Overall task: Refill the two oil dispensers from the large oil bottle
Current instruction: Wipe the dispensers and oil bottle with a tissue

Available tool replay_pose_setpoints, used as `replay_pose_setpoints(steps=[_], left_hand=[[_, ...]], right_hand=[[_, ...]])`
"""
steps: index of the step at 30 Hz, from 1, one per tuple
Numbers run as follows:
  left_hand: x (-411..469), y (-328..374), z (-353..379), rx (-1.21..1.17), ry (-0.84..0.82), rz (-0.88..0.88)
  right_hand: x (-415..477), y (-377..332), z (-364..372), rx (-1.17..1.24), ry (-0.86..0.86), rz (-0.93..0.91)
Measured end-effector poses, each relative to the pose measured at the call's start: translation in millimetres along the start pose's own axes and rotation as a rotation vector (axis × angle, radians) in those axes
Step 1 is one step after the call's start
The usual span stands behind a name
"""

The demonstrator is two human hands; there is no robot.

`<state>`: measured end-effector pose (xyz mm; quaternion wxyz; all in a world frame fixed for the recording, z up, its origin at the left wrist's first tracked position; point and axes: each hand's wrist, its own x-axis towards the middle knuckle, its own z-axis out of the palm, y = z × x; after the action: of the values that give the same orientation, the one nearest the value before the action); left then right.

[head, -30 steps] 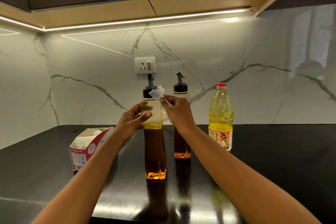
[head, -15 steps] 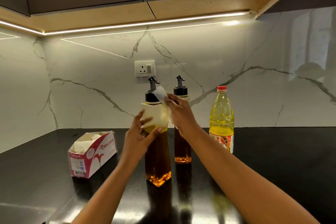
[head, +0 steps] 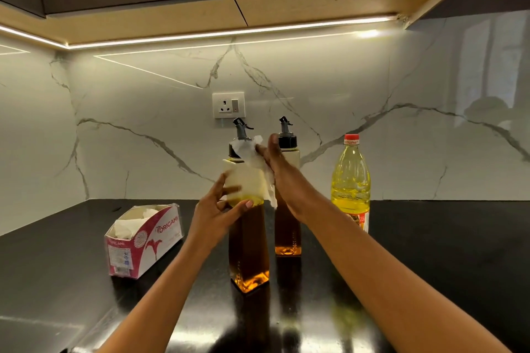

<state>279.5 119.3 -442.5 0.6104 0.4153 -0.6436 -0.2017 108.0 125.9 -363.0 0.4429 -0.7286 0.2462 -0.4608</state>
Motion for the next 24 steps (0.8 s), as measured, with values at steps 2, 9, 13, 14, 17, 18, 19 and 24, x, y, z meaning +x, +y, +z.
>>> replay_pose_setpoints(steps=[2,9,13,14,17,18,19,24], left_hand=[[3,-2,-4,-0.037,-0.048,-0.009],[-4,2,-13,-0.258,-0.216,-0.103],[-27,0,14,0.036,-0.107,-0.033],[-31,-1,21,0.098,-0.067,-0.018],[-32,-2,27,0.105,-0.027,0.003],[-31,-2,25,0.101,-0.036,0.001],[-30,-2,22,0.097,-0.050,-0.003],[-28,-11,12,-0.034,-0.054,-0.051]], right_hand=[[9,-7,1,-0.053,-0.006,0.008],[8,-9,-2,0.092,-0.004,0.114],[-7,-7,-4,0.067,-0.012,0.070],[-7,-9,-2,0.017,-0.019,0.072],[2,-20,5,-0.061,-0.002,0.095],[5,-22,5,-0.055,0.002,0.102],[8,-23,3,-0.041,-0.001,0.110],[2,-11,-7,-0.001,-0.040,0.085]])
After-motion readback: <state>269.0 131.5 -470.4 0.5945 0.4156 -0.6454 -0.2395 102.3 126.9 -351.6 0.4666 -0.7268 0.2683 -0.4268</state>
